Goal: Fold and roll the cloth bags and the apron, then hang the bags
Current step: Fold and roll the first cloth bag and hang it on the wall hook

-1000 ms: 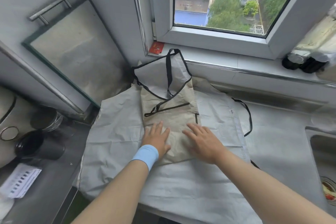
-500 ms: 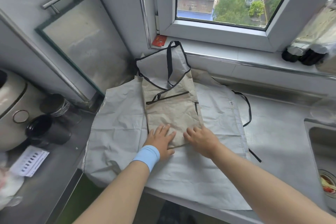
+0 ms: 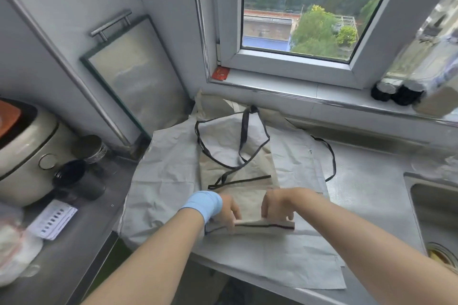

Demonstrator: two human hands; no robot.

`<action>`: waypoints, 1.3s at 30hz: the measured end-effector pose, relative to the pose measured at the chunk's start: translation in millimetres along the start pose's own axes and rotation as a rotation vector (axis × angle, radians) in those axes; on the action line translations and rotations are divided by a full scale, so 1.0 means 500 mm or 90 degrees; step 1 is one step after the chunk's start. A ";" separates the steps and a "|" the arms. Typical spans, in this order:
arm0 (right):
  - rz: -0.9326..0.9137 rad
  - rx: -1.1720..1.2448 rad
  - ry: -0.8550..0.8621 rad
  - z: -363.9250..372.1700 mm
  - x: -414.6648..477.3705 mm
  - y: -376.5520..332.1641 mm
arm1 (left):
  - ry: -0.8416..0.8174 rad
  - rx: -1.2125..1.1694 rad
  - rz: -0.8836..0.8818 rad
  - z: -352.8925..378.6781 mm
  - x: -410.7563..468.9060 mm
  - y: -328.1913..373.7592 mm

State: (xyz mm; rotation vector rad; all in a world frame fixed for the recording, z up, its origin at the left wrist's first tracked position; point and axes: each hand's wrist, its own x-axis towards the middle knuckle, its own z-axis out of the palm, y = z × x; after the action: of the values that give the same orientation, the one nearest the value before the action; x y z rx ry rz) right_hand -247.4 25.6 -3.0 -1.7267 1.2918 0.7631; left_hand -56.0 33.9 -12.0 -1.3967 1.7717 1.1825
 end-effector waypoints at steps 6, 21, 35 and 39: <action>-0.059 0.023 0.297 -0.002 0.045 -0.004 | 0.170 -0.081 0.031 -0.003 0.023 -0.011; 0.016 0.060 0.498 -0.157 0.193 0.000 | 0.455 -0.055 0.012 -0.190 0.125 -0.106; -0.093 0.681 0.508 -0.354 0.277 -0.059 | 0.238 -0.121 0.045 -0.293 0.188 -0.118; -0.162 0.956 0.486 -0.402 0.258 -0.058 | 0.161 -0.256 0.058 -0.304 0.201 -0.099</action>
State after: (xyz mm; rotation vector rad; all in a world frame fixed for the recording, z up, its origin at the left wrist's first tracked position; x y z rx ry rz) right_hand -184.1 -206.3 -9.3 -0.7875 1.4027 -0.9762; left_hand -25.1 -149.0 -45.9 -1.7780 1.8501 1.5313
